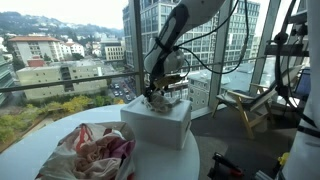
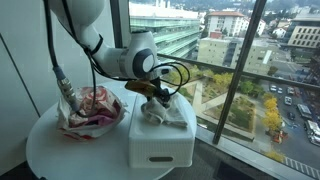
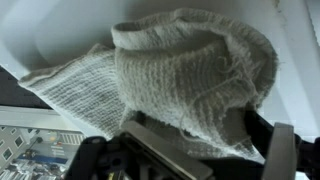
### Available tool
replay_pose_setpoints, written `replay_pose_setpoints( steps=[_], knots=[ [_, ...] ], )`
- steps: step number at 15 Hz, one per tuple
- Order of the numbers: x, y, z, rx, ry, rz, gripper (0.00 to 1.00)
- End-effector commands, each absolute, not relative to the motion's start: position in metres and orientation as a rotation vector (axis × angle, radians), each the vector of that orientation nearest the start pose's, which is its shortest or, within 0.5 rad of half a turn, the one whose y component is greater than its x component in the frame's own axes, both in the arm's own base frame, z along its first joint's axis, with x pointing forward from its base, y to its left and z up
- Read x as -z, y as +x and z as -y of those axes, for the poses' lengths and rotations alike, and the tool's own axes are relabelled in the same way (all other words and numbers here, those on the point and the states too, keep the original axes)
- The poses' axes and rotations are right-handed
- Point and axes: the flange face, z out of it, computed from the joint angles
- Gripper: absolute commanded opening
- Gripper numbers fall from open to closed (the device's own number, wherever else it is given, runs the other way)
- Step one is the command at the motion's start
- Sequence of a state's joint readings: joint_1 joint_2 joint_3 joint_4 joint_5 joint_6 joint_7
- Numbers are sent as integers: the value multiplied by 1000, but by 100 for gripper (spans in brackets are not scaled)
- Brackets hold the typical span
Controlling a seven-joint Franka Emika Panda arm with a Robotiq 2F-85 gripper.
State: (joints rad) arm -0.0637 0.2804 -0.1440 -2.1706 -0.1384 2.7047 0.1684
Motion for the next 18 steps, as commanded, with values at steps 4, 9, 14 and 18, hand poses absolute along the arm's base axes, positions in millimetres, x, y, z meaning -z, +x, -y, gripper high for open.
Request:
replay_pose_setpoints(
  steps=[4,9,14,18],
  knots=[
    [-265,585,105,295,-3270,-585,49],
    [-281,585,78,299,-3234,-526,12],
    [-343,573,13,534,-3166,-230,4],
    [-387,548,-52,633,-3100,83,5]
  ],
)
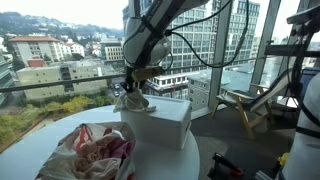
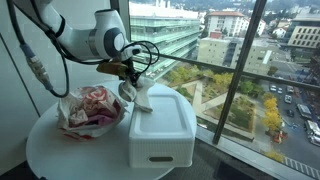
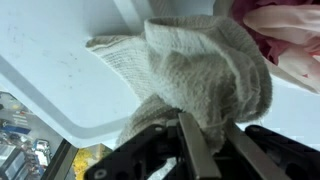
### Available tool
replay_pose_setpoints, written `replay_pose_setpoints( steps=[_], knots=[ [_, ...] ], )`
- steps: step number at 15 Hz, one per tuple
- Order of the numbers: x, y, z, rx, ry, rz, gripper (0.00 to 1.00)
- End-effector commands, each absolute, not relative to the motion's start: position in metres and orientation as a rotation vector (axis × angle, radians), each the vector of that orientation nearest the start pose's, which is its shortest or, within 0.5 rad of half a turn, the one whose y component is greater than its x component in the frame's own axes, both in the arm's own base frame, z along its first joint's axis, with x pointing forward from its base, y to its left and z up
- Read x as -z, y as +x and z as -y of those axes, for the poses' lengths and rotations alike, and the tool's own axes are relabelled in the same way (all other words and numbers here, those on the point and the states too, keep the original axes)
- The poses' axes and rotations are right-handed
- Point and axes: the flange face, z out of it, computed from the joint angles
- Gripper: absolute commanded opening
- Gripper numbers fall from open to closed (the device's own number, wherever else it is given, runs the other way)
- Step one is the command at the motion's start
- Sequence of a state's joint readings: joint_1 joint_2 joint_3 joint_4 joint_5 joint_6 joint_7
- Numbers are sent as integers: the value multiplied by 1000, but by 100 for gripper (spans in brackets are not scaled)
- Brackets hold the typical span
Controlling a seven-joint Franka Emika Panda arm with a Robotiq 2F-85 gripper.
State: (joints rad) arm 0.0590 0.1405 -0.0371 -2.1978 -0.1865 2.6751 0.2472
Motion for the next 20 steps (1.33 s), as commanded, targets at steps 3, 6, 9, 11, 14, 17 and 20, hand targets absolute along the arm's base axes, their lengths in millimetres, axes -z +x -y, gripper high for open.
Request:
replay_pose_setpoints(
  steps=[3,6,9,11,14,17,20],
  knots=[
    [-396,528,-96,605,-3009,307,5],
    [-402,502,-125,571,-2907,533,5],
    [-402,478,-132,470,-2851,755,4],
    [-394,471,-131,365,-2845,844,4],
    [-375,470,-135,221,-2831,938,4],
    [-355,478,-149,159,-2835,1033,4],
    [-333,493,-172,148,-2832,1115,4]
  ],
)
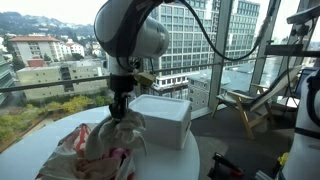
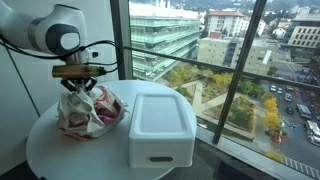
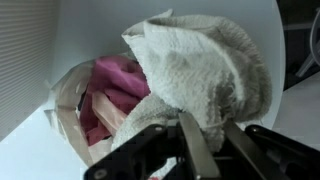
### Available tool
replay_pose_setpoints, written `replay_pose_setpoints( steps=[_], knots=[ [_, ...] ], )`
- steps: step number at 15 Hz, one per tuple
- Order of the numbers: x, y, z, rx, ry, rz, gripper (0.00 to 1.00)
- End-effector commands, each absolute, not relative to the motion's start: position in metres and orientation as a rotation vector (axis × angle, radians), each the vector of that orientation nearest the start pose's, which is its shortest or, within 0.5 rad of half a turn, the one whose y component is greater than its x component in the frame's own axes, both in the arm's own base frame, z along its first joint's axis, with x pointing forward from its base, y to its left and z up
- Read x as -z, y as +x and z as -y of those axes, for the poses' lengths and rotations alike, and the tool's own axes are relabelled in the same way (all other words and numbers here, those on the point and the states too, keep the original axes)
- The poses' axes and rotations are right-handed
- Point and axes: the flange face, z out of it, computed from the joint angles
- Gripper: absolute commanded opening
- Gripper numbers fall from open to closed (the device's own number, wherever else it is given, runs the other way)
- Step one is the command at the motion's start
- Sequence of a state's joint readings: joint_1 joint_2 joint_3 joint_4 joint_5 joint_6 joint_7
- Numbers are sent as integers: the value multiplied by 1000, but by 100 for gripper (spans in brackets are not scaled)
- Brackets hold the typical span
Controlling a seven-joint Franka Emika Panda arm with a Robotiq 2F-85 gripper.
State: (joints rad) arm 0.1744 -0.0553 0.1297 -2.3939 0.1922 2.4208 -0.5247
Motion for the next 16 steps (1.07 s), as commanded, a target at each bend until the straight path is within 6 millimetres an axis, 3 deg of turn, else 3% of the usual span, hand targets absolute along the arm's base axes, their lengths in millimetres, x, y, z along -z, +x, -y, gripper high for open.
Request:
replay_pose_setpoints(
  steps=[1,8,12,16],
  knots=[
    [-325,498,-182,142,-2818,1149,4],
    [-296,535,-237,406,-2735,1431,4],
    [-244,551,-242,366,-2704,1536,4],
    [-173,558,-245,242,-2662,1697,4]
  ],
)
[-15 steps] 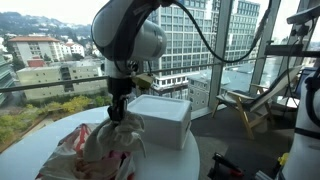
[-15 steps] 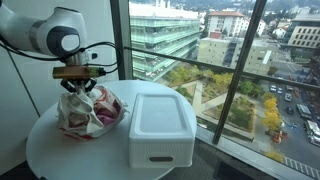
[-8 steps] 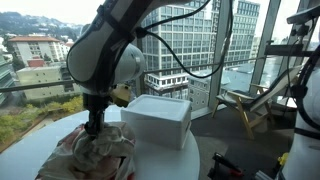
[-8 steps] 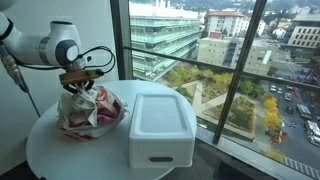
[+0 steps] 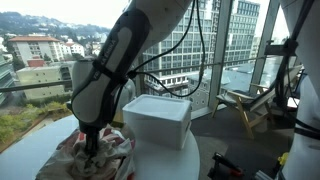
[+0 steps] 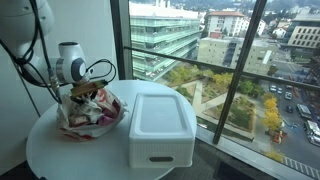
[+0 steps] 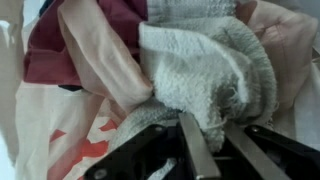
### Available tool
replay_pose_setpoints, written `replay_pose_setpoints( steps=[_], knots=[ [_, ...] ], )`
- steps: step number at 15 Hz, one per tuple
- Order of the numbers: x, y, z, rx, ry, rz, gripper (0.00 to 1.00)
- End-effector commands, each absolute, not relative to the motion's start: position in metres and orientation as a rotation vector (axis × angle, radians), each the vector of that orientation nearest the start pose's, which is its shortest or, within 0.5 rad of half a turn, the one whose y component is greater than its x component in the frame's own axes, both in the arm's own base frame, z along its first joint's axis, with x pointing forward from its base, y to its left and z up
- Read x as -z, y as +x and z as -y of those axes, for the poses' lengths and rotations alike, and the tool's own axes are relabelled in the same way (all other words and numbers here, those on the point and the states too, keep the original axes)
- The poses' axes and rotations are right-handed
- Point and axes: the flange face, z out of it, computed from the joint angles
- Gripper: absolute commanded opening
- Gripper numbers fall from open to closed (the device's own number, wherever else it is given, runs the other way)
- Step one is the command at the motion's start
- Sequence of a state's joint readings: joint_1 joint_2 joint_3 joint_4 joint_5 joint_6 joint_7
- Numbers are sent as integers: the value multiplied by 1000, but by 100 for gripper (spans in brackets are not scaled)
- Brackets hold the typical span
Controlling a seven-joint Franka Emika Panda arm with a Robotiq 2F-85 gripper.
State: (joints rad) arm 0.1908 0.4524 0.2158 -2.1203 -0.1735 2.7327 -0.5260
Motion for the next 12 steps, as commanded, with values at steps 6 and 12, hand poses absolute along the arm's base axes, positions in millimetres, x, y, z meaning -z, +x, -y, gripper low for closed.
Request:
replay_pose_setpoints(
  steps=[6,12],
  knots=[
    [-159,569,-252,219,-2627,1888,42],
    [-232,555,-215,307,-2670,1601,85]
  ],
)
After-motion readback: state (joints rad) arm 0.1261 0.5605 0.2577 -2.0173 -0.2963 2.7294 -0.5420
